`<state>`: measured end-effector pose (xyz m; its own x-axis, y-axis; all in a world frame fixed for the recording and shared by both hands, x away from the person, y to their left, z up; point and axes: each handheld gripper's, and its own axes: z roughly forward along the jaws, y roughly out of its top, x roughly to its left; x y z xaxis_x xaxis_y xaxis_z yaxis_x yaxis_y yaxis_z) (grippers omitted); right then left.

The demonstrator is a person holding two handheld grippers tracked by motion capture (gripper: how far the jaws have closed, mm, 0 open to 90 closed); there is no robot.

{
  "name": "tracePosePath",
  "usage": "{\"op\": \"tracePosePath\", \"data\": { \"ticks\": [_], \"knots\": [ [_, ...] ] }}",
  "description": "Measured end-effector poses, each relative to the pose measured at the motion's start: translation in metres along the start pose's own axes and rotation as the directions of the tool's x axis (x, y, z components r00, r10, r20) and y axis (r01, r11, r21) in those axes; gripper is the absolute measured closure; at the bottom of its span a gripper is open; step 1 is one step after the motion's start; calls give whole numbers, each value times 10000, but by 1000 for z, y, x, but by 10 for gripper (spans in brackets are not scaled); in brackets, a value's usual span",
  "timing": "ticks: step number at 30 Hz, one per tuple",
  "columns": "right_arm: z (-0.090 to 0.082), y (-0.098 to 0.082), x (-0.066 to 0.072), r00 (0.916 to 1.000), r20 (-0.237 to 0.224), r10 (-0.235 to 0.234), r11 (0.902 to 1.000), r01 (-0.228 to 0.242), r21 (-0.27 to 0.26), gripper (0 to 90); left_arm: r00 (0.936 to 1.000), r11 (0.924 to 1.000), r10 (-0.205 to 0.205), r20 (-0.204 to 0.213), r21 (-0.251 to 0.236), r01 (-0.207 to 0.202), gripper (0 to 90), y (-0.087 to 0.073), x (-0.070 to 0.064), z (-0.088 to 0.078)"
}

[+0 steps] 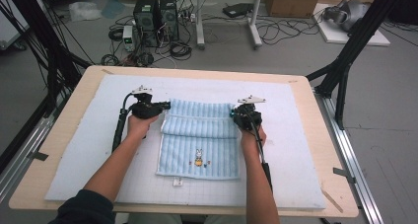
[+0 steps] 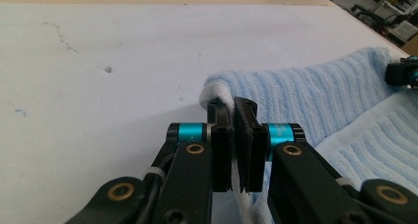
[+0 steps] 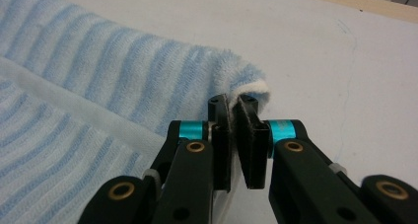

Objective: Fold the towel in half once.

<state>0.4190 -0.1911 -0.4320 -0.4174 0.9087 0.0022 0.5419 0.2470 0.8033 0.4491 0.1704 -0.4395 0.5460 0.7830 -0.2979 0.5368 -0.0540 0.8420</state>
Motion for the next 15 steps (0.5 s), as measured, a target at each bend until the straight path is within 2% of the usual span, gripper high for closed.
{"op": "tracePosePath", "data": {
  "ticks": [1, 2, 3, 4, 6, 10, 13, 15],
  "knots": [
    [1, 0, -1, 10000, 10, 11, 10000, -11, 50, 851, 10000, 10000, -4, -62, 28, 4, 822, 0, 0, 0],
    [2, 0, 0, 10000, 37, 16, 10000, -16, 64, 844, 9997, 9999, -157, -194, 57, 158, 739, 0, 0, 1],
    [3, 0, 0, 10000, 51, -19, 9999, 19, 107, 820, 9991, 9995, -307, -285, 113, 311, 619, 0, 0, 0],
    [3, -1, 0, 10000, 62, 9, 9999, -10, 122, 758, 9989, 9992, -367, -296, 163, 372, 565, 0, 1, -1],
    [3, -1, -3, 9994, -41, 335, 9994, -335, 15, 651, 9989, 9988, -411, -235, 264, 417, 523, 0, 2, -4],
    [-3, 0, -4, 9987, -339, 373, 9993, -376, -62, 563, 9993, 9989, -381, 60, 261, 380, 513, -1, 0, -11],
    [-12, 2, -5, 9978, -547, 378, 9991, -389, -187, 557, 9997, 9994, -160, 188, 316, 154, 537, -5, -2, -13],
    [-18, 2, -5, 9978, -603, 290, 9988, -313, -364, 552, 9999, 9983, 46, 163, 588, -55, 552, -6, -3, -13]
  ]
}}
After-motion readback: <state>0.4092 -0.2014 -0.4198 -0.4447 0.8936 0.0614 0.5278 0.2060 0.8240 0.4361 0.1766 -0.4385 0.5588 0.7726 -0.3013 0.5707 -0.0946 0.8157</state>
